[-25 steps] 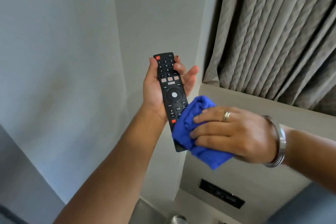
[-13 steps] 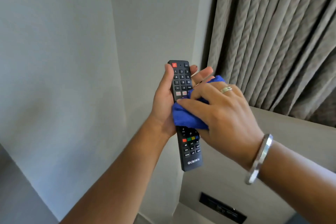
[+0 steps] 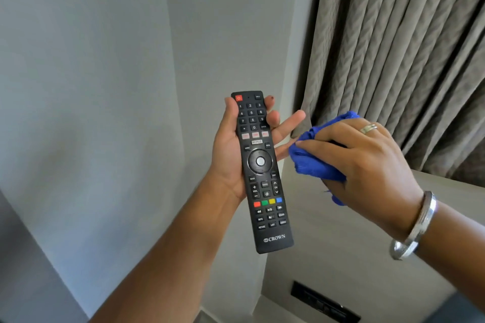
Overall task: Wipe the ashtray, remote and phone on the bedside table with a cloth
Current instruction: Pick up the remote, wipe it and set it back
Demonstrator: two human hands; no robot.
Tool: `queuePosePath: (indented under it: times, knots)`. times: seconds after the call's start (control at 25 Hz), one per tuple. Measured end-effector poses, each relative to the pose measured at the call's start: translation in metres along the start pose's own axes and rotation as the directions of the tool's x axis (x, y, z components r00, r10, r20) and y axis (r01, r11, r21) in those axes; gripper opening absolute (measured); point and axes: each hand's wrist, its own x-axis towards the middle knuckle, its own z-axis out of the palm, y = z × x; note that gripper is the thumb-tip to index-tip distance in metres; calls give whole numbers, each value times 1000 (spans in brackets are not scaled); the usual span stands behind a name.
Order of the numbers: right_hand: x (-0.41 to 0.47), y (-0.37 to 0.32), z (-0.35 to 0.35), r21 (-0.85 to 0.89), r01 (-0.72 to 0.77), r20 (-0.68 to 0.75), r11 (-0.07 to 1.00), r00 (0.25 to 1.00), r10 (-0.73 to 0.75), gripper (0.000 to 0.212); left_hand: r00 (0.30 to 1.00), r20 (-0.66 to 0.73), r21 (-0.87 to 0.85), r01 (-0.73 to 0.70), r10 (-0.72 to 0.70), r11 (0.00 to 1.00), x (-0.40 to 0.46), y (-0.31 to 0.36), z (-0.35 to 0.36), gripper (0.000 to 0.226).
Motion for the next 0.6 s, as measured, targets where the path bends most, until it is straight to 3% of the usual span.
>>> queuePosePath:
  times: [0.12,0.24,0.4,0.6]
  knots:
    - [13,-21,-1,61,-22,-75,998,997,27,21,1000,-7,6,12,-12,1000,0,-11,2,60]
    - [19,-34,4,107,-83,91,991,993,73,21,1000,-2,9,8,-8,1000,0,-17,2,59]
    - [-14,-34,4,186,-35,299,982,954,-23,17,997,2,-17,-79,79,997,2,3,-10,61]
    - [-12,-40,-4,195,-78,53,978,996,69,23,999,26,34,-22,22,999,1,1,-9,62]
